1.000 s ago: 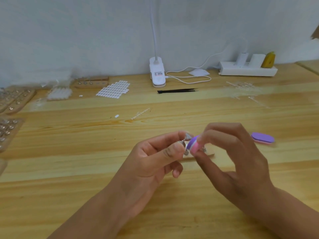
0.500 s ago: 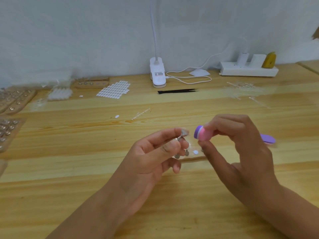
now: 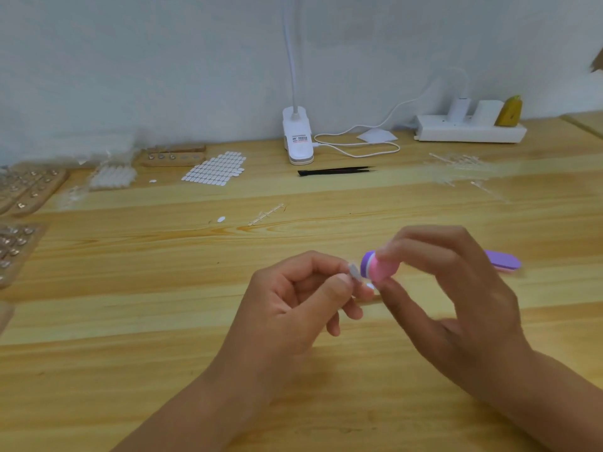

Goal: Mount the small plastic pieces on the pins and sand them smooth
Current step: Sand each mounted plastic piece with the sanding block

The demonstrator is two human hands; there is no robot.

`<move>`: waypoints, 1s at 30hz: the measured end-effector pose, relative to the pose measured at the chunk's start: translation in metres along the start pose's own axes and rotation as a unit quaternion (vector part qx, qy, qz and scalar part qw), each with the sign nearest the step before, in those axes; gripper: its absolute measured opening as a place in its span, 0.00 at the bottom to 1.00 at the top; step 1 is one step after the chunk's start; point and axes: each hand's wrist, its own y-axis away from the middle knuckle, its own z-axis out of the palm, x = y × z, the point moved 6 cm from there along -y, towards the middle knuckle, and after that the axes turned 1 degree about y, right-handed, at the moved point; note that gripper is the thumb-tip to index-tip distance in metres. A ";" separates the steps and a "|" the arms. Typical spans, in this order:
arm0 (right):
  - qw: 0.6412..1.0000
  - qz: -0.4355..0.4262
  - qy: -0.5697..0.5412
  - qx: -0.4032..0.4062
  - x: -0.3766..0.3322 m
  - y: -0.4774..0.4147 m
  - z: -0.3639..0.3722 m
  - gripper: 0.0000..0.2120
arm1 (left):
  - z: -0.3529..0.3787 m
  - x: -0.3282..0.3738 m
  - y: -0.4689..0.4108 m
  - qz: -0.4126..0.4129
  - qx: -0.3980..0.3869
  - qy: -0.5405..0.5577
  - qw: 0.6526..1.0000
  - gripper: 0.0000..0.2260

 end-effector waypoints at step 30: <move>0.998 -0.051 -0.026 -0.001 -0.003 0.000 -0.003 0.09 | -0.004 0.000 -0.001 -0.028 0.002 -0.004 1.000 0.08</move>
